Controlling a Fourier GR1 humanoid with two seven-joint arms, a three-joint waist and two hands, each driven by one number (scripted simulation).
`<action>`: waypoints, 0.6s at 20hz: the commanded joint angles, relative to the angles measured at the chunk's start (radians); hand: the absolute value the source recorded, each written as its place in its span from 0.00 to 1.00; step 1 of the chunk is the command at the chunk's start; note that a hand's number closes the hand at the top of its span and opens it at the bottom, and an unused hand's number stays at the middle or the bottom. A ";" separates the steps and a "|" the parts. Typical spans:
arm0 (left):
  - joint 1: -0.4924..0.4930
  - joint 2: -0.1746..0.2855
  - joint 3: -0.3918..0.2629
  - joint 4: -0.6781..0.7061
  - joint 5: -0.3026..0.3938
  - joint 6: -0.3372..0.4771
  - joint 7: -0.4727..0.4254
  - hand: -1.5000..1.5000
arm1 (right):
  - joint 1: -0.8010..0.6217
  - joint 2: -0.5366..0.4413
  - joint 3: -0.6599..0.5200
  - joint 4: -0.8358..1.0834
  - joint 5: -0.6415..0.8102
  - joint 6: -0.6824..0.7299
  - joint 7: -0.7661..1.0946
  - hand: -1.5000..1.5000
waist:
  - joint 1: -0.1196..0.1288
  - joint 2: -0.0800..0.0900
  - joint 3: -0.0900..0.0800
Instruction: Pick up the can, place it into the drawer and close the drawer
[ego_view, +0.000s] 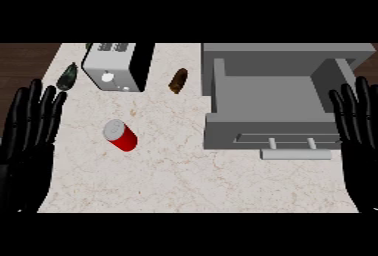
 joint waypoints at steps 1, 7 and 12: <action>-0.080 0.069 0.070 0.047 0.149 -0.119 -0.003 0.00 | 0.066 0.002 0.016 -0.019 0.014 0.015 -0.023 0.00 | -0.008 0.001 -0.002; -0.012 0.207 -0.122 0.132 0.284 -0.417 0.100 0.00 | 0.039 -0.014 -0.027 0.080 0.043 -0.036 0.123 0.00 | -0.033 0.020 -0.003; -0.058 0.358 0.037 0.172 0.539 -0.568 0.180 0.00 | 0.089 -0.025 -0.031 0.008 0.053 -0.048 0.225 0.00 | -0.010 0.002 -0.002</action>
